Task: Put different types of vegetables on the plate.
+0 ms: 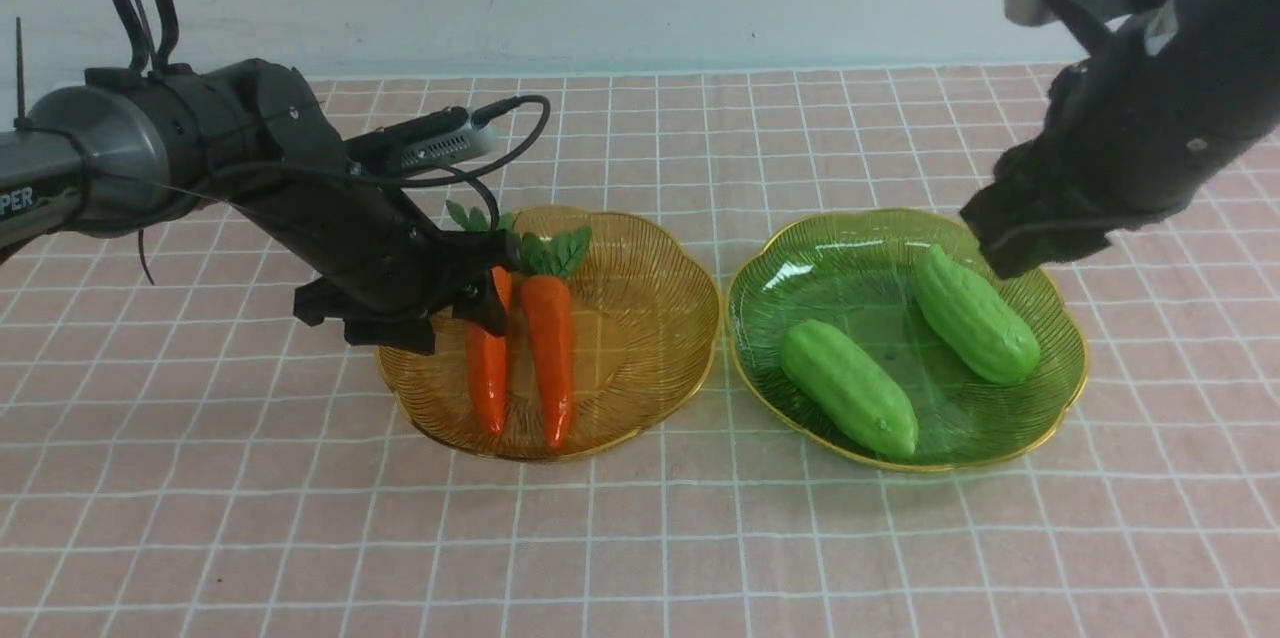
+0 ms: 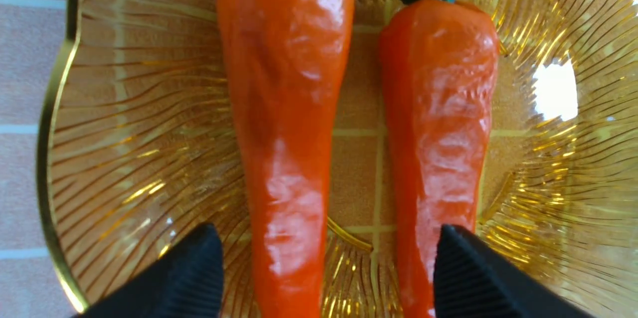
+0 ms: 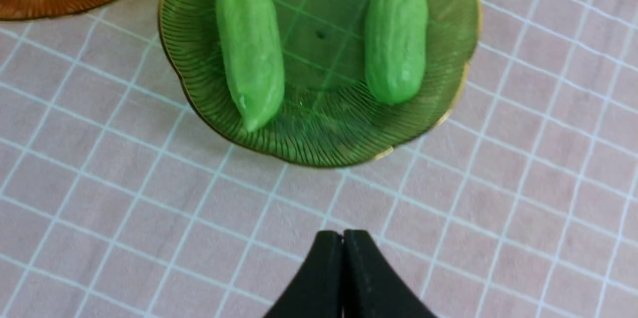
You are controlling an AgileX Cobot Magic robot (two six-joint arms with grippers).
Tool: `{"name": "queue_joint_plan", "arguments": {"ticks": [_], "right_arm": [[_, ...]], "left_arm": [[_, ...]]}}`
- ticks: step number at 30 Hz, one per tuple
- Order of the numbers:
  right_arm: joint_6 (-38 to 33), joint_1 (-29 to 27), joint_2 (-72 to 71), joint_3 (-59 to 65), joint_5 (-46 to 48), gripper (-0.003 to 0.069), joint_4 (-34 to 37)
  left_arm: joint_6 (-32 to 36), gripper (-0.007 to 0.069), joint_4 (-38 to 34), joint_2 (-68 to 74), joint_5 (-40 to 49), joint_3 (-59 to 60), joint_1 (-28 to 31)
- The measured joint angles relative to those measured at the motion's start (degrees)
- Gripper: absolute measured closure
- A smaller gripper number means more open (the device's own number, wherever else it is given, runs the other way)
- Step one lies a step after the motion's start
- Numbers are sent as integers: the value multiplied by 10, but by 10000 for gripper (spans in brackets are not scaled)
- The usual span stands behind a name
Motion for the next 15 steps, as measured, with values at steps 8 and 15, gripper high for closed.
{"name": "queue_joint_plan", "arguments": {"ticks": [8, 15], "right_arm": [[38, 0, -266, 371, -391, 674, -13], [38, 0, -292, 452, -601, 676, -18]], "left_arm": [[1, 110, 3, 1, -1, 0, 0], [2, 121, 4, 1, -1, 0, 0]]}}
